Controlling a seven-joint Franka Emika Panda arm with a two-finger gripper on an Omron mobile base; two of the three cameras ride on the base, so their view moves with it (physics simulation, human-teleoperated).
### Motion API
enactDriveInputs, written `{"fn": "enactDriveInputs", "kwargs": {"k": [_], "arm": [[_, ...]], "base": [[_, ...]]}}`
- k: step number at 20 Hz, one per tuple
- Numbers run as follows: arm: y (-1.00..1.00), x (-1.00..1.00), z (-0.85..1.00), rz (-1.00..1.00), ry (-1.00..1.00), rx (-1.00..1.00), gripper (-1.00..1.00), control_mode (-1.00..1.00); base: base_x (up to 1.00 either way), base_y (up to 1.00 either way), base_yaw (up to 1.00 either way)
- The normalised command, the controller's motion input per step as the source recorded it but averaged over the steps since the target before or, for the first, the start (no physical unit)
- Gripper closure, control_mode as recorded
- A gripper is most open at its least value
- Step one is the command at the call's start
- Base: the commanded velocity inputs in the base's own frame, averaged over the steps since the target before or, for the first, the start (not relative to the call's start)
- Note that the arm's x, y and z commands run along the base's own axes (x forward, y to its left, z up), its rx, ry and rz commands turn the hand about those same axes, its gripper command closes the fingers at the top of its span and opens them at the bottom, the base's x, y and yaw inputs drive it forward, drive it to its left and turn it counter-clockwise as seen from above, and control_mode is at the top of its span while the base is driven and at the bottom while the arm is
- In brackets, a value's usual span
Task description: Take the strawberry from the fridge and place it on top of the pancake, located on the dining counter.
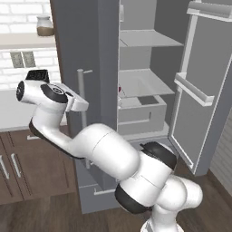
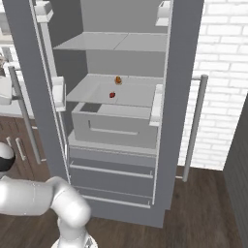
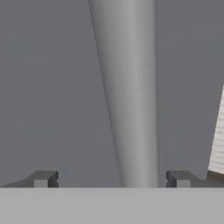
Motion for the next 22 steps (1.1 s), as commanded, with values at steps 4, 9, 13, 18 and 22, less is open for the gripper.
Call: {"fn": "enactDriveInputs", "kwargs": {"k": [4, 9, 13, 18, 22], "arm": [[0.34, -0.53, 0.16, 0.00, 0.16, 0.00, -1.00, -1.00], [-0.43, -1.00, 0.04, 0.04, 0.05, 0.11, -1.00, -1.00], [-1.00, -0.97, 0.00, 0.18, 0.00, 0.29, -1.00, -1.00], [-0.93, -0.88, 0.00, 0.27, 0.00, 0.35, -1.00, -1.00], [-0.88, -0.84, 0.00, 0.30, 0.00, 0.38, -1.00, -1.00]], "base": [[0.00, 0.00, 0.00], [0.00, 0.00, 0.00], [0.00, 0.00, 0.00], [0.00, 0.00, 0.00], [0.00, 0.00, 0.00]]}}
